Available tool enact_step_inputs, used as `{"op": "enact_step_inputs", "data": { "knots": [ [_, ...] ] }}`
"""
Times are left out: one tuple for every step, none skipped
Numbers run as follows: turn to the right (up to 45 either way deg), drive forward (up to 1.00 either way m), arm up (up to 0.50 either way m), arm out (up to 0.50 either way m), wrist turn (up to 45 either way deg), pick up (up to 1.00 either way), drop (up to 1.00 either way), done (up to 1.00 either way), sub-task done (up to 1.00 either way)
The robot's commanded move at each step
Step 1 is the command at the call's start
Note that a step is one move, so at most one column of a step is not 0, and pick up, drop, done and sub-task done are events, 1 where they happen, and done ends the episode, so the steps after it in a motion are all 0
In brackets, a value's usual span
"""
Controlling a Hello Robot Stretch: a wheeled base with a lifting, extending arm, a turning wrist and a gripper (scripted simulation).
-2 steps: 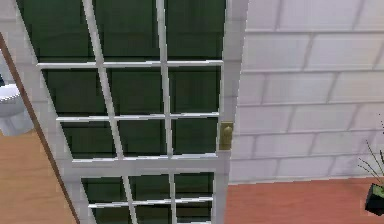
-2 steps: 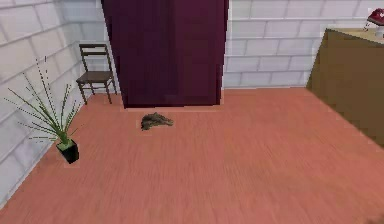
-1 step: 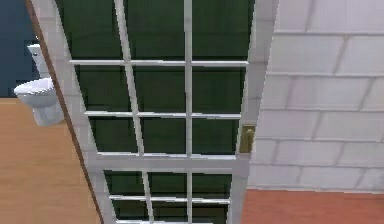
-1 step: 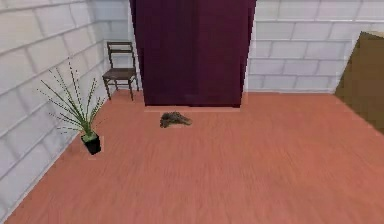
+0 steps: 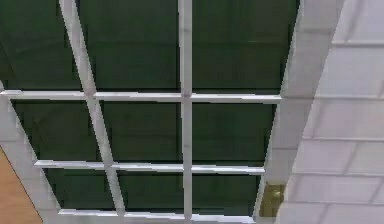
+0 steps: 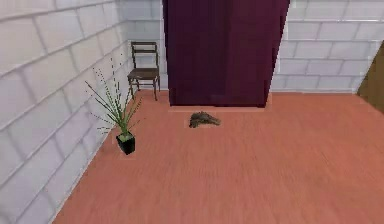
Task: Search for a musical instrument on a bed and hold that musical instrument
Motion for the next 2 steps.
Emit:
{"op": "enact_step_inputs", "data": {
  "knots": [
    [-45.0,0.0,0.0,0.0,0.0,0.0,0.0,0.0,0.0],
    [-12.0,0.0,0.0,0.0,0.0,0.0,0.0,0.0,0.0]
  ]
}}
